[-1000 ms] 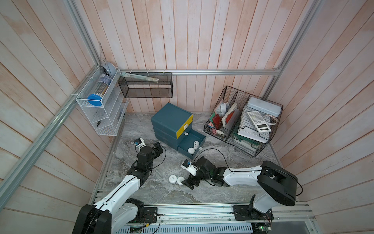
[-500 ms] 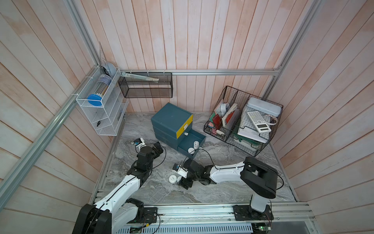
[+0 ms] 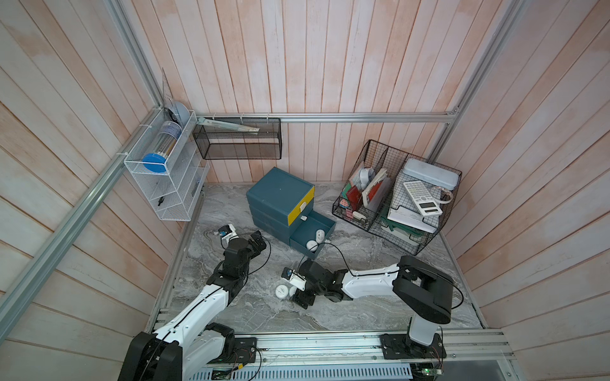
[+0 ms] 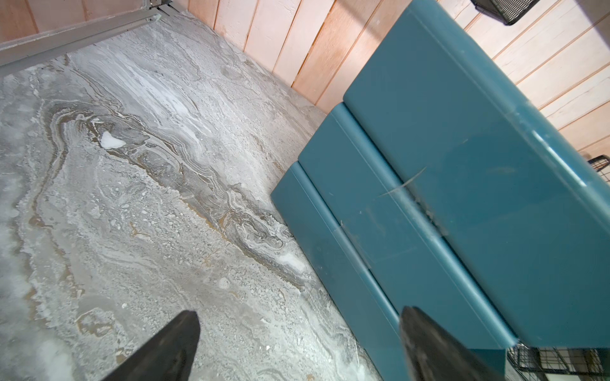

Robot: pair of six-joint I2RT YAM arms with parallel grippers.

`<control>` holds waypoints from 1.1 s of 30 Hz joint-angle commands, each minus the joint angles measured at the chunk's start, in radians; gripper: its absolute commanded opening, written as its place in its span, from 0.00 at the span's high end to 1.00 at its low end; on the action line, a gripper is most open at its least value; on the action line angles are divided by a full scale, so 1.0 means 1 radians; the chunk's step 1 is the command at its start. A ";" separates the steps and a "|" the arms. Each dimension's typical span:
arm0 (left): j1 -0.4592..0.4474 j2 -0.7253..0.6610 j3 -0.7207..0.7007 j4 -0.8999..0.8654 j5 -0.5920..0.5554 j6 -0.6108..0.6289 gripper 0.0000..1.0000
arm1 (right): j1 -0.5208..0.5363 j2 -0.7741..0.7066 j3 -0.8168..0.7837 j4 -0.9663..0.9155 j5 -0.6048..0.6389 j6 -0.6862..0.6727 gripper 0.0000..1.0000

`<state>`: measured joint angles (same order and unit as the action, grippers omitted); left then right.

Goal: Put the bluetooth earphones in the drawer according to color
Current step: Pick up the Bluetooth earphone from the center of the board, then place the bluetooth earphone in the drawer.

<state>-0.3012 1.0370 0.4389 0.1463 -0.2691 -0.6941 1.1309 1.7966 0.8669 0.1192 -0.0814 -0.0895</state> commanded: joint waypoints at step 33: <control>0.006 -0.032 -0.037 0.034 0.034 -0.020 0.00 | -0.386 -0.420 -0.186 0.207 -0.073 0.304 0.48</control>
<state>-0.3012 1.0222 0.4225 0.1543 -0.2539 -0.7052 0.7750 1.3987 0.6991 0.2298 -0.1551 0.1349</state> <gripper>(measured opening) 0.999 0.560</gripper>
